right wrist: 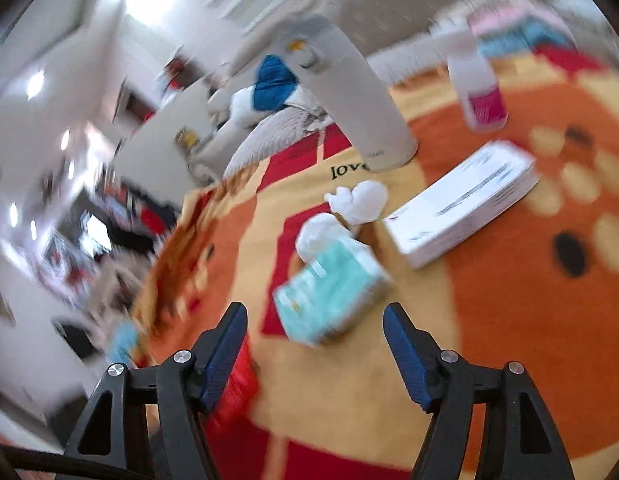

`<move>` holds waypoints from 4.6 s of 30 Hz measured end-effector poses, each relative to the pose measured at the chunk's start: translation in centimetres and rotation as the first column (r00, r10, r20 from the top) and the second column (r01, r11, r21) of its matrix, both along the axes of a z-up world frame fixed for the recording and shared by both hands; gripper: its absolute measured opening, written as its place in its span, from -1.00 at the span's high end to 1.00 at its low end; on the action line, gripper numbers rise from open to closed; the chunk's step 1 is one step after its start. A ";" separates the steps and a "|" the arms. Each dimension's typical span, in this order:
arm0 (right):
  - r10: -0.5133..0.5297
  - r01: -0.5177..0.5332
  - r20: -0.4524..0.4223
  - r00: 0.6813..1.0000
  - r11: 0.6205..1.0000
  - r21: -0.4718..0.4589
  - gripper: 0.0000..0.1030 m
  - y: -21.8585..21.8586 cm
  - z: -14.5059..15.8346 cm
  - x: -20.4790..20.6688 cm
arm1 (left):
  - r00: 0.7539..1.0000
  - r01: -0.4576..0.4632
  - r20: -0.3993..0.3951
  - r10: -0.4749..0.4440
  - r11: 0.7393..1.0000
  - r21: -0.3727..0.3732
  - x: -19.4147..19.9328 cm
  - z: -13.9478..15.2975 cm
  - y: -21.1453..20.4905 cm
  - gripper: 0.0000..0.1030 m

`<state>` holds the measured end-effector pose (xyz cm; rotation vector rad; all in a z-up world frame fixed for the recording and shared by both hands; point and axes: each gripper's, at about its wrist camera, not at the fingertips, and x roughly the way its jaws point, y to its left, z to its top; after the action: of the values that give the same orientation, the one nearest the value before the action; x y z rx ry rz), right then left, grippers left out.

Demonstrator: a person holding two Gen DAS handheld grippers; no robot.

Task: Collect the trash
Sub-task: 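Grasp the red plastic bag with the left gripper while the right grasps the teal tissue pack, then carry the red bag and teal tissue pack over the black bin, then open both grippers to drop the bag and tissue pack into the bin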

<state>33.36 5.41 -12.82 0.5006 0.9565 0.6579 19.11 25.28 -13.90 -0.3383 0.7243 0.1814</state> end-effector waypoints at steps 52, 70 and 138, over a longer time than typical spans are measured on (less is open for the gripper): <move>0.171 0.008 0.390 0.905 0.909 -0.417 0.34 -23.8 2.4 -16.6 | 0.988 0.125 -0.112 -0.104 0.972 0.201 -2.8 3.5 -23.1 0.76; 0.127 0.062 0.403 0.906 0.903 -0.425 0.34 -24.9 2.4 -16.7 | 0.983 0.156 -0.124 -0.134 0.967 0.199 -3.0 3.1 -24.1 0.76; -0.436 0.557 0.383 0.814 0.773 -0.304 0.05 -38.5 3.1 -14.0 | 0.846 0.528 -0.014 -0.532 0.836 0.146 2.7 4.4 -32.1 -0.07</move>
<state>19.35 -33.12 -9.74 0.2567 0.6073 0.0262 21.78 -6.87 -9.51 0.0101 0.7480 -0.3003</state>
